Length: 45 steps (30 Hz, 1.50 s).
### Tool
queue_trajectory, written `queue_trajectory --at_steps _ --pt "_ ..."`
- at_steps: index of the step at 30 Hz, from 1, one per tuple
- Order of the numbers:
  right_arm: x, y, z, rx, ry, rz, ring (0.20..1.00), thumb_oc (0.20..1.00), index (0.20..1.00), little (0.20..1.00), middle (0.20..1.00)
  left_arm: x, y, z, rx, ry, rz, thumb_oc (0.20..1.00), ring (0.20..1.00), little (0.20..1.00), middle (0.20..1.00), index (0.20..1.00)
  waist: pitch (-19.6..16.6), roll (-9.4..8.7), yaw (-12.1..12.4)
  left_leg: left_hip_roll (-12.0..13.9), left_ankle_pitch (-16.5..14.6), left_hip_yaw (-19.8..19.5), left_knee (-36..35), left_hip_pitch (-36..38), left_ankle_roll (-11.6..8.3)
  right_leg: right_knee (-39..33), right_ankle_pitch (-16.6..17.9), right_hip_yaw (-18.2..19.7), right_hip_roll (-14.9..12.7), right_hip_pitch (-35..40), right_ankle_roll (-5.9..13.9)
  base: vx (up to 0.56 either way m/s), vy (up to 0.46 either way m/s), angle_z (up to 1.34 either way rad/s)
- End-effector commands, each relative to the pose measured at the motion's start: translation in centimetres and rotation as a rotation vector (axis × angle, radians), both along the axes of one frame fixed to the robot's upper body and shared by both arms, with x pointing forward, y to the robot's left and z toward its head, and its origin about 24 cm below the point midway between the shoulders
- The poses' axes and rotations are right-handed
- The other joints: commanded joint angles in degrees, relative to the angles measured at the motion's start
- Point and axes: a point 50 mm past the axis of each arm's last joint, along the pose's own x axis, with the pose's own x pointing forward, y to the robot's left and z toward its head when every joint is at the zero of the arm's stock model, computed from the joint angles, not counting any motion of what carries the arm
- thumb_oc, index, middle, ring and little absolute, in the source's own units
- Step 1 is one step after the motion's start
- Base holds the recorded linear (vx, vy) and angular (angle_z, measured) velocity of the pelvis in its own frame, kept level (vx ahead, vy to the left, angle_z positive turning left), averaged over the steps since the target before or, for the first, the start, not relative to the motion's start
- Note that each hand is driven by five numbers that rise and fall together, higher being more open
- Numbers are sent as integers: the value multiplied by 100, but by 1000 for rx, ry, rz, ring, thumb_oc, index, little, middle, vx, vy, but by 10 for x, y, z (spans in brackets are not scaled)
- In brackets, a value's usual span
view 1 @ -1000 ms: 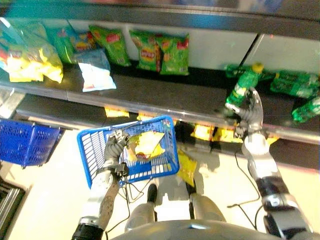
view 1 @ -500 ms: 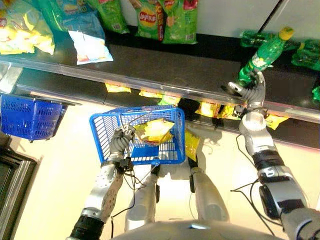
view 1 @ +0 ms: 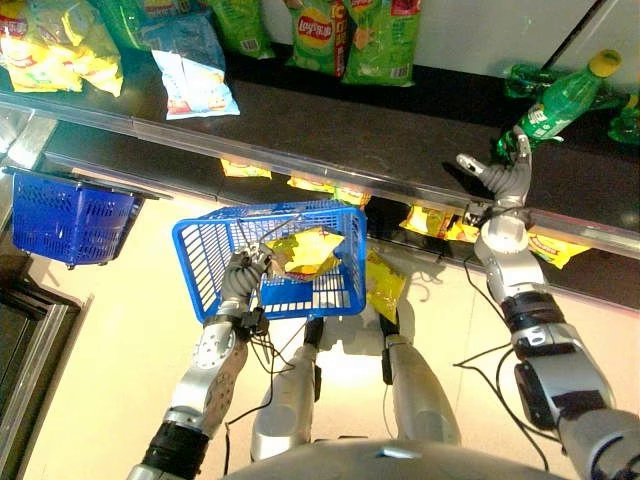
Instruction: Pick up the snacks into the basket
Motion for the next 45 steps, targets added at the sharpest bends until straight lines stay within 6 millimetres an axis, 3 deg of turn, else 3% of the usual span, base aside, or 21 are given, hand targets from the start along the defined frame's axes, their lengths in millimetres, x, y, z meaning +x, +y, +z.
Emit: queue_trajectory --at_steps 1,15,18,26,31,37,45 --pt "-8 0 15 -32 -103 -4 1000 1000 1000 1000 1000 0 3 68 -40 -364 -1 200 200 200 200 200 -511 -284 14 -351 -740 -4 457 -17 312 -296 -221 87 -234 120 440 0 0 0" --pt "-34 -9 -16 -28 -24 35 1000 1000 1000 1000 1000 -1 10 65 -30 -359 19 200 200 200 200 200 -641 -400 -111 -323 -809 62 494 109 324 -386 -206 135 -235 275 430 -1 0 -1" --pt "-45 -26 -26 -14 9 -18 1000 1000 1000 1000 1000 -1 14 68 -23 -372 31 200 200 200 200 200 -695 -472 -147 -296 -826 47 492 149 322 -430 -206 137 -238 337 436 6 -3 2" --pt "-65 -64 -20 -14 -31 -181 1000 1000 1000 1000 1000 1 20 74 5 -396 39 200 200 200 200 200 -604 -589 -224 -249 -850 55 530 71 308 -420 -159 143 -195 231 436 -3 -2 -1" --pt "-54 -82 0 -25 -69 -248 1000 1000 1000 1000 1000 3 18 82 8 -433 20 200 200 200 200 200 -478 -552 -198 -247 -796 74 527 -155 272 -429 -64 165 -188 -13 455 -49 -11 -5" --pt "-25 -92 49 -75 -136 -241 1000 1000 1000 1000 1000 3 12 89 6 -455 -18 200 200 200 200 200 -315 -443 -97 -273 -668 182 467 -408 240 -447 77 191 -187 -324 494 -36 2 -5" --pt "-3 -82 94 -133 -197 -156 1000 1000 1000 1000 1000 1 3 90 -24 -457 -51 200 200 200 200 200 -148 -355 -62 -290 -586 235 413 -539 211 -420 115 223 -155 -531 491 -4 0 -4"
